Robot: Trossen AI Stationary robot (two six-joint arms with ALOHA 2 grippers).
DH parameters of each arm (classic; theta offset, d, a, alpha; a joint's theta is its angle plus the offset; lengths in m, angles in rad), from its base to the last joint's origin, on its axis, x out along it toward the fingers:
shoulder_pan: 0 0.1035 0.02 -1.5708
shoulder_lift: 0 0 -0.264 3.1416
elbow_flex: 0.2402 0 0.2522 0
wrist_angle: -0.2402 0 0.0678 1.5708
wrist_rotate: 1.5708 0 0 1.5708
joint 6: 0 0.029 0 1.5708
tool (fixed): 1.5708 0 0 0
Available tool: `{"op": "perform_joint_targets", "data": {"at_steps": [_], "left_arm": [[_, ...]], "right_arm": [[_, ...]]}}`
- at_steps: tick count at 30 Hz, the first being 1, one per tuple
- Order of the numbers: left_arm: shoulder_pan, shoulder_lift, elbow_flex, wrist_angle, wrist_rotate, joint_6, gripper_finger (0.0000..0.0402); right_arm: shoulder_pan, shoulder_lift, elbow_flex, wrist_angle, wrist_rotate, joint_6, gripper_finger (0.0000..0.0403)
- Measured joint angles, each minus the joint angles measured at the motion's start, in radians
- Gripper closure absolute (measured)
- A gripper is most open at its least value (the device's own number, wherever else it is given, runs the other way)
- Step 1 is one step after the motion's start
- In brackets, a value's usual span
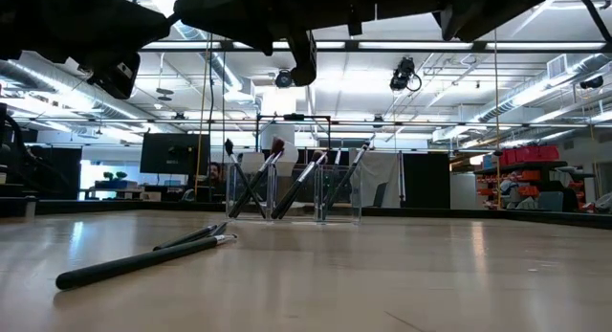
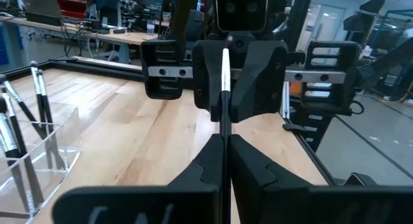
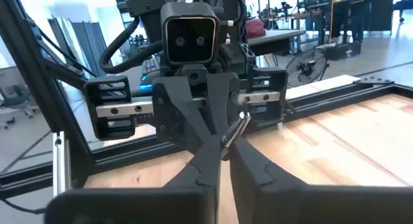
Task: Put items in baskets/containers
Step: Put the liner brush into the transparent organizer
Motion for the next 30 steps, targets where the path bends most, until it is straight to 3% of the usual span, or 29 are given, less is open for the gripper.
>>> {"op": "perform_joint_targets", "data": {"at_steps": [12, 15, 19, 21, 24, 30], "left_arm": [[0.001, 0.0, 0.0, 0.0, -0.001, -0.004, 0.0385], [0.001, 0.0, 0.0, 0.0, -0.001, -0.005, 0.0384], [0.001, 0.0, 0.0, -0.001, -0.001, -0.008, 0.0373], [0.001, 0.0, 0.001, -0.006, 0.002, -0.004, 0.0363], [0.001, 0.0, 0.001, -0.036, -0.015, -0.005, 0.0337], [0.0, 0.0, 0.0, -0.127, -0.042, -0.065, 0.0265]], "right_arm": [[-0.014, -0.001, 0.0, 0.025, -0.056, 0.001, 0.0307], [-0.017, -0.001, 0.0, 0.024, -0.074, -0.003, 0.032], [-0.016, -0.001, 0.0, 0.028, -0.075, -0.03, 0.038], [-0.013, -0.006, 0.0, 0.019, -0.073, -0.044, 0.0389], [-0.014, -0.051, 0.0, -0.088, -0.048, -0.021, 0.0383], [-0.031, -0.276, 0.0, -0.566, 0.133, 0.058, 0.0393]]}}
